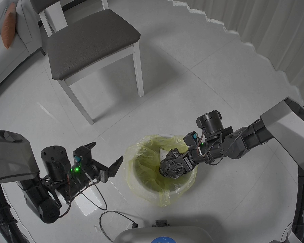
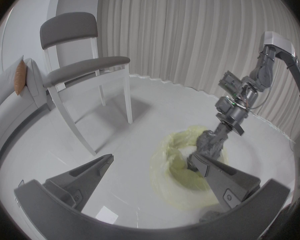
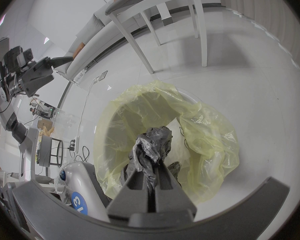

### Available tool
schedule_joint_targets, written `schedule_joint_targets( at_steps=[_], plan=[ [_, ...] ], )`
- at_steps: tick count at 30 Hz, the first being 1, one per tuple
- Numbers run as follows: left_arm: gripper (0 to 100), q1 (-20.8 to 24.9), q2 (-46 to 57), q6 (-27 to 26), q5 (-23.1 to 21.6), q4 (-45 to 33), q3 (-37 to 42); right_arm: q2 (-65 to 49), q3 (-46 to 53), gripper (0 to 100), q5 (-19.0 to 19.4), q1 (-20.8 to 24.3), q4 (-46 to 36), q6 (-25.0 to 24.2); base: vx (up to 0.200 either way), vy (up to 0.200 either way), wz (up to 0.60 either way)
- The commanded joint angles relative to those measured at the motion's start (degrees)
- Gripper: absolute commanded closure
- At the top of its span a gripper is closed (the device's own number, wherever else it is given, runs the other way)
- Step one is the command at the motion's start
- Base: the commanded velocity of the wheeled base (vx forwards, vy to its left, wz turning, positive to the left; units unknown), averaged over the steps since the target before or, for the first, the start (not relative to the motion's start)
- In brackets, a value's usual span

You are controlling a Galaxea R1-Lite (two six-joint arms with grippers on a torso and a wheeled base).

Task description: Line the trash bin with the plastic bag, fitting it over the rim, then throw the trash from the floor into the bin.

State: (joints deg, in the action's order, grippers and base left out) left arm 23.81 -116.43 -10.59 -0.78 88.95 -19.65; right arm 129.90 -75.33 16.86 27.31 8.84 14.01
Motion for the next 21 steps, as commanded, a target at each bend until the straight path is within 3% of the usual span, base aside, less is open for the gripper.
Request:
schedule_joint_targets(
  at_steps=[1, 9, 21],
  plan=[
    [0, 1.42, -7.93, -4.00, 1.04, 1.05, -9.53, -1.85, 1.15, 100, 0.02, -0.24, 0.21, -0.03, 0.000, 0.000, 0.00],
    [0, 1.42, -18.13, -9.18, 1.22, 0.69, -19.37, -2.90, 3.08, 100, 0.10, 0.03, 0.48, -0.03, 0.000, 0.000, 0.00],
    [0, 0.98, -18.57, -12.35, 0.60, -4.93, -27.28, -4.83, 5.10, 100, 0.02, 2.14, 0.48, 0.06, 0.000, 0.000, 0.00]
  ],
)
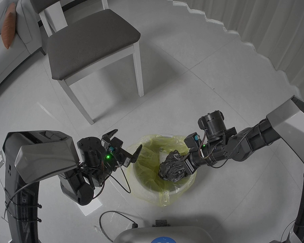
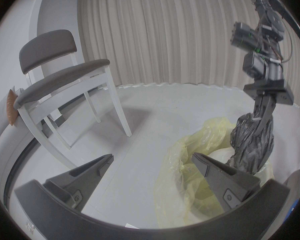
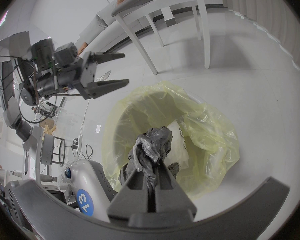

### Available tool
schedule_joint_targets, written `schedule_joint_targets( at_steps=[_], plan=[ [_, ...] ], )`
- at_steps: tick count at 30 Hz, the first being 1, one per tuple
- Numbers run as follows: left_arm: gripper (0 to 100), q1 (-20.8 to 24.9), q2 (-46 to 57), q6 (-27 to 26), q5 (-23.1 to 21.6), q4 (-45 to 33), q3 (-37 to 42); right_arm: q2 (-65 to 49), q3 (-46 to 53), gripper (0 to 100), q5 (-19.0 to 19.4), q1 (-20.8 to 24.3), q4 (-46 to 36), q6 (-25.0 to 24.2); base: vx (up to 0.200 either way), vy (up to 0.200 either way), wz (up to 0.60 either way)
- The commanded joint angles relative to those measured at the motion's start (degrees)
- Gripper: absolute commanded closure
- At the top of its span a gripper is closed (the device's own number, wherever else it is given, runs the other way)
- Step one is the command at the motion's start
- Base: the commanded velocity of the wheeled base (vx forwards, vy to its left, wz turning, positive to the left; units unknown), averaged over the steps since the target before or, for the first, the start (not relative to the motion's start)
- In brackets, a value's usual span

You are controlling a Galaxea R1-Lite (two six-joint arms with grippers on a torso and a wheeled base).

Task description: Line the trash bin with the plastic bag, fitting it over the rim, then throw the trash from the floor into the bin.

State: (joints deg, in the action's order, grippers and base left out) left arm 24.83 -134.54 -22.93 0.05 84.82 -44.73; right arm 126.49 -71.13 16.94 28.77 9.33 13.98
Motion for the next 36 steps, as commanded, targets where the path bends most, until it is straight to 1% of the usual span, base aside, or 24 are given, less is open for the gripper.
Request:
schedule_joint_targets(
  at_steps=[1, 5, 7, 8, 9, 11, 12, 14, 16, 19, 21, 22, 26, 35, 36],
  plan=[
    [0, 0.13, -0.11, 0.08, -0.22, -0.45, -1.77, -1.95, 1.08, 100, -0.07, 0.76, -0.01, -0.01, 0.000, 0.000, 0.00],
    [0, 1.10, 0.94, 1.84, -1.28, 5.18, 1.49, -2.56, 1.61, 100, 0.02, 0.67, -0.01, -0.01, 0.000, 0.000, 0.00],
    [0, 1.36, 1.29, 2.72, -1.19, 5.18, 2.10, -2.74, 1.61, 100, 0.02, 0.59, -0.01, -0.10, 0.000, 0.000, 0.00],
    [0, 1.80, 2.44, 4.65, -1.02, 5.18, 3.07, -2.83, 1.61, 100, 0.02, 0.41, -0.01, -0.10, 0.000, 0.000, 0.00],
    [0, 1.97, 2.96, 5.44, -0.93, 5.18, 3.51, -2.92, 1.61, 100, 0.02, 0.41, -0.01, -0.10, 0.000, 0.000, 0.00],
    [0, 2.06, 3.40, 5.70, -0.40, 5.18, 3.07, -3.00, 1.79, 100, 0.02, 0.32, -0.01, -0.10, 0.000, 0.000, 0.00],
    [0, 2.94, 3.93, 5.88, 0.83, 5.18, 2.89, -3.27, 1.79, 100, 0.02, 0.15, -0.01, -0.10, 0.000, 0.000, 0.00],
    [0, 4.00, 4.37, 5.88, 5.05, 5.18, 2.72, -3.53, 1.96, 100, 0.02, -0.03, -0.01, -0.10, 0.000, 0.000, 0.00],
    [0, 4.70, 4.81, 6.58, 6.89, 5.18, 3.07, -3.71, 2.05, 100, 0.19, -0.12, -0.01, -0.27, 0.000, 0.000, 0.00],
    [0, 4.96, 6.04, 8.25, 5.31, 5.18, 4.39, -4.06, 2.93, 100, 0.28, -0.12, 0.08, -0.45, 0.000, 0.000, 0.00],
    [0, 4.87, 6.22, 7.99, 4.70, 5.18, 5.70, -4.23, 3.02, 100, 0.37, -0.12, 0.08, -0.45, 0.200, 0.000, 0.00],
    [0, 4.96, 6.22, 7.99, 4.87, 5.18, 5.97, -4.23, 3.10, 100, 0.37, -0.12, 0.08, -0.45, 0.200, 0.000, 0.00],
    [0, 5.05, 5.95, 7.73, 5.49, 5.18, 5.88, -4.06, 3.02, 100, 0.98, -0.12, -0.01, -0.62, 0.000, 0.000, 0.00],
    [0, 5.05, 2.17, 7.37, 4.61, 5.18, 5.26, -3.62, 3.19, 100, 0.98, 0.06, -0.19, -1.24, 0.000, 0.000, 0.00],
    [0, 4.96, 0.41, 6.32, 3.03, 5.18, 5.97, -3.79, 3.98, 100, 0.98, 0.06, -0.10, -1.24, 0.000, 0.000, 0.00]
  ],
)
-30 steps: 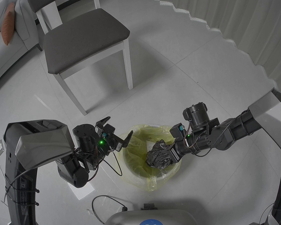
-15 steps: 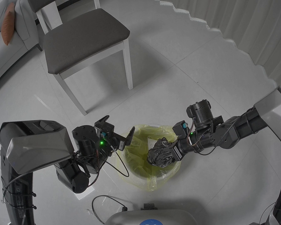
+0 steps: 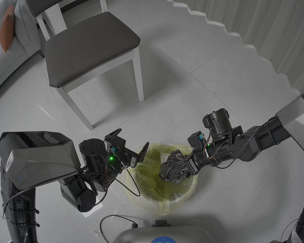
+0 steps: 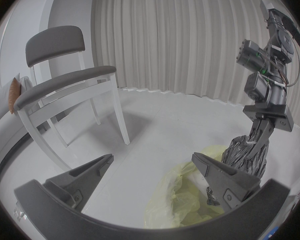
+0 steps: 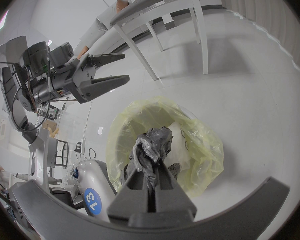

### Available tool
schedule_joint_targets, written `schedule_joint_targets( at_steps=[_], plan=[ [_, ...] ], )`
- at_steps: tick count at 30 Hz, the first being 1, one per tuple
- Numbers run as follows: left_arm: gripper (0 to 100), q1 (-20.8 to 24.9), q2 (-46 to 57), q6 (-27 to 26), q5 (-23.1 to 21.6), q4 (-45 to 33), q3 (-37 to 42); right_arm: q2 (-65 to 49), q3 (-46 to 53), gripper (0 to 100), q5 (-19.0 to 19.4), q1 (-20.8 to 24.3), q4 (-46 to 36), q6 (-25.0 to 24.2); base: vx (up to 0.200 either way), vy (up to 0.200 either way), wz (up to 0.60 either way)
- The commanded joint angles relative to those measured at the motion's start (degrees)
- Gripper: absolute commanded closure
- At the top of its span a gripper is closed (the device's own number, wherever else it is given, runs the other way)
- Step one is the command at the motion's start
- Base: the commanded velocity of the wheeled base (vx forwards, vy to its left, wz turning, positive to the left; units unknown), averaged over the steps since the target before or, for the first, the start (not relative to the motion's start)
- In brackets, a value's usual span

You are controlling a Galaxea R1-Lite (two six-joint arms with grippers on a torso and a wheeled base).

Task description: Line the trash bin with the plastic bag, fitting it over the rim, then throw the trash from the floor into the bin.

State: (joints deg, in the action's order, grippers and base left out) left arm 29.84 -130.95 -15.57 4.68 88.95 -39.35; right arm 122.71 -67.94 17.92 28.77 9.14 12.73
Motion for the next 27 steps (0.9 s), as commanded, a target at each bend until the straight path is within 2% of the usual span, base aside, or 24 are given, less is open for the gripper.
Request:
schedule_joint_targets(
  at_steps=[1, 8, 15, 27],
  plan=[
    [0, -0.31, -3.70, -2.01, -2.66, 1.05, 0.86, -0.10, 0.88, 100, 0.01, 0.06, 0.09, 0.02, 0.000, 0.000, 0.00],
    [0, -2.24, -6.77, -7.55, -7.05, -1.59, -2.05, -0.28, 2.55, 100, 0.01, 0.06, 0.17, 0.02, 0.000, 0.000, 0.00],
    [0, -2.77, -10.03, -7.81, -7.85, -6.60, -10.92, -0.45, 3.34, 100, 0.10, 0.06, 0.26, 0.02, 0.000, 0.000, 0.00],
    [0, -2.68, -12.40, -7.81, -8.55, -10.47, -17.16, -0.54, 3.60, 100, 0.10, -0.03, 0.44, 0.02, 0.000, 0.000, 0.00]
  ],
)
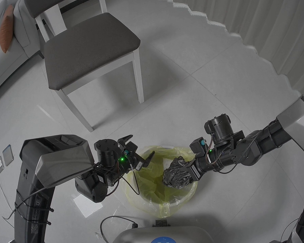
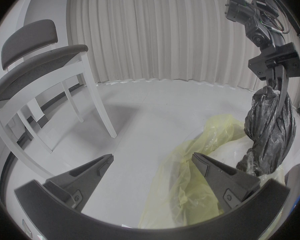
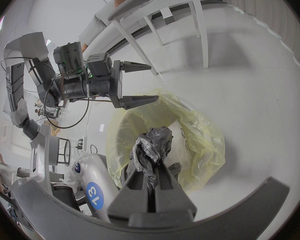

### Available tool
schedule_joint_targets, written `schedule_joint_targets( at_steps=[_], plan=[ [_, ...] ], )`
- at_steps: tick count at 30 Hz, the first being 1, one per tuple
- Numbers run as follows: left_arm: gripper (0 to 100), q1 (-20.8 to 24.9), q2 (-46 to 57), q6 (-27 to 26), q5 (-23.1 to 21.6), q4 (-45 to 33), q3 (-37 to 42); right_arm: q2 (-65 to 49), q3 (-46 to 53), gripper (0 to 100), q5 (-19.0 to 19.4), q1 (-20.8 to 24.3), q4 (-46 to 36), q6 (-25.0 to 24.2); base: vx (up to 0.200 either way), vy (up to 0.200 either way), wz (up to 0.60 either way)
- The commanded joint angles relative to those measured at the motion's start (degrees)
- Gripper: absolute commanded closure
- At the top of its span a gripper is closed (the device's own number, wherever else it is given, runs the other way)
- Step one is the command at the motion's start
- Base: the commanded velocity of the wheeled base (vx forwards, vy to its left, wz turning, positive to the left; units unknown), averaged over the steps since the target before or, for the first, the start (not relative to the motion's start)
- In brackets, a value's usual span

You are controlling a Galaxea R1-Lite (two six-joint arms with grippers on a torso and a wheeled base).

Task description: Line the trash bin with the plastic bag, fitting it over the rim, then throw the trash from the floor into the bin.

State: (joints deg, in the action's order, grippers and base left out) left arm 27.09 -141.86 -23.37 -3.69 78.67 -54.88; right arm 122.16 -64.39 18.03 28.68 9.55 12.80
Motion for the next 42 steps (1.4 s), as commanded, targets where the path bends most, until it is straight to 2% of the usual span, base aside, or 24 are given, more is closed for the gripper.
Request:
schedule_joint_targets(
  at_steps=[1, 6, 22, 23, 42],
  plan=[
    [0, 0.07, -1.58, -0.01, -0.35, -0.36, -1.72, 0.01, 0.05, 100, -0.01, 0.06, 0.03, 0.03, 0.000, 0.000, 0.00],
    [0, 0.42, -1.58, -0.71, -2.90, -1.32, -2.25, -0.43, 0.05, 100, -0.01, -0.03, 0.21, -0.06, 0.000, 0.000, 0.00],
    [0, 0.69, -3.33, -0.80, -3.43, -5.80, -8.84, -0.96, 0.32, 100, 0.08, -0.30, 0.21, -0.06, 0.000, 0.000, 0.00],
    [100, 0.69, -3.42, -0.80, -3.43, -5.89, -9.10, -0.87, 0.32, 100, 0.08, -0.30, 0.30, -0.06, 0.000, 0.000, 0.00],
    [100, 0.95, -2.28, -0.10, -2.99, -4.93, -8.75, 0.88, -0.91, 100, 0.08, 0.06, 1.62, -0.06, 0.000, 0.000, 0.00]
  ],
)
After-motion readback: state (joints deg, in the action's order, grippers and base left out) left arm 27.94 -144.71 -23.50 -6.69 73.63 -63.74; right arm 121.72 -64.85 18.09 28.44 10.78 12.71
